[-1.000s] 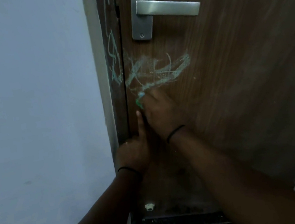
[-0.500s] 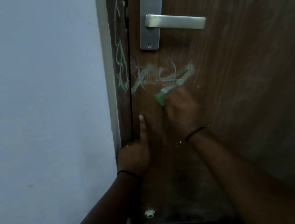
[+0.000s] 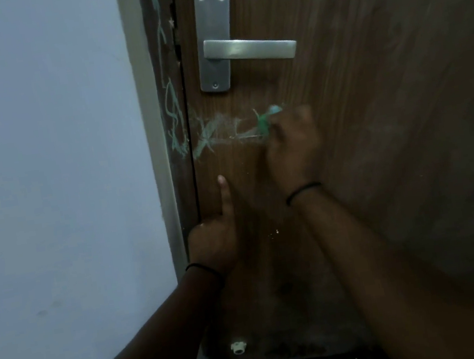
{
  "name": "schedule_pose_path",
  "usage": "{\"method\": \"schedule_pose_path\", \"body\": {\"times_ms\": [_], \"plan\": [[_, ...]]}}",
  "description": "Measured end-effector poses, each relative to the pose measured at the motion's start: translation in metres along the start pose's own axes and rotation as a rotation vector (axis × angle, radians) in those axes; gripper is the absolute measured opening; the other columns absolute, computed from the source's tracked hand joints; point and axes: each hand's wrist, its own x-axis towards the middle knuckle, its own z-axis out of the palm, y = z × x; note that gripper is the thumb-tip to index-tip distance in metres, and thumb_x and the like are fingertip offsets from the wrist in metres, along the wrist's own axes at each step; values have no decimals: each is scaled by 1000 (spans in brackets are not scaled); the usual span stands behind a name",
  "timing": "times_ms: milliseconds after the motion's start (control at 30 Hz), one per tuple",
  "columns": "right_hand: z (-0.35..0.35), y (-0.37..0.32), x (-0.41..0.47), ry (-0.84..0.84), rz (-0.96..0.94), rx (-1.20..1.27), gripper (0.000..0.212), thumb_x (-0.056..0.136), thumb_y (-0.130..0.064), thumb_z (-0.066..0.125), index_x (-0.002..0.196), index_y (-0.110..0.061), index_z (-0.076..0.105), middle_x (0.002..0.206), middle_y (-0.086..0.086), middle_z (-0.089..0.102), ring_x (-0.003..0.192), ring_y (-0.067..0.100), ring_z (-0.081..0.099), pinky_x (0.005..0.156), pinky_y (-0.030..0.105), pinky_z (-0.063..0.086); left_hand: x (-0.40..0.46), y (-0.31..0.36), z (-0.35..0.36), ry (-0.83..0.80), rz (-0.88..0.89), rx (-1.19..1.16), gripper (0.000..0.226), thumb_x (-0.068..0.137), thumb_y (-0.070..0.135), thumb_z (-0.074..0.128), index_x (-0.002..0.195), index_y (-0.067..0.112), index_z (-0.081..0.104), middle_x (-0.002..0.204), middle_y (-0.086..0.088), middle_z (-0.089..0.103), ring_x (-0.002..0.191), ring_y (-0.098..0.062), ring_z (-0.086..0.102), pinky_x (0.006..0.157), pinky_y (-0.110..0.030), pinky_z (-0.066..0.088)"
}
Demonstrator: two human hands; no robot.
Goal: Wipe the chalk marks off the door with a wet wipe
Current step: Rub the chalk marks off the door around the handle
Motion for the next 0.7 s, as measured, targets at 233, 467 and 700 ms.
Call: {"method": "schedule_pose_path", "body": {"times_ms": [233,467,700], "plan": [[-22,20,-23,-191,-116,24,6,85,-3,66,89,-6,70,90,11,63,79,23,61,75,14,37,-1,1,7,55,-32,-47,98,92,54,44,147,22,-30,55,4,53,35,-5,35,37,-20,31],[-2,-2,-31,-382,-229,-26,13,95,-12,56,95,-10,69,91,7,62,81,19,58,75,31,50,0,18,-1,24,-47,4,106,92,57,44,137,17,-43,62,1,60,38,-9,41,42,-22,31],[-27,20,-5,-239,493,514,31,89,-4,56,104,-30,64,105,1,64,96,16,63,82,40,56,3,23,-28,188,29,-283,58,100,36,41,152,17,23,67,0,61,52,-15,55,50,-31,50]]}}
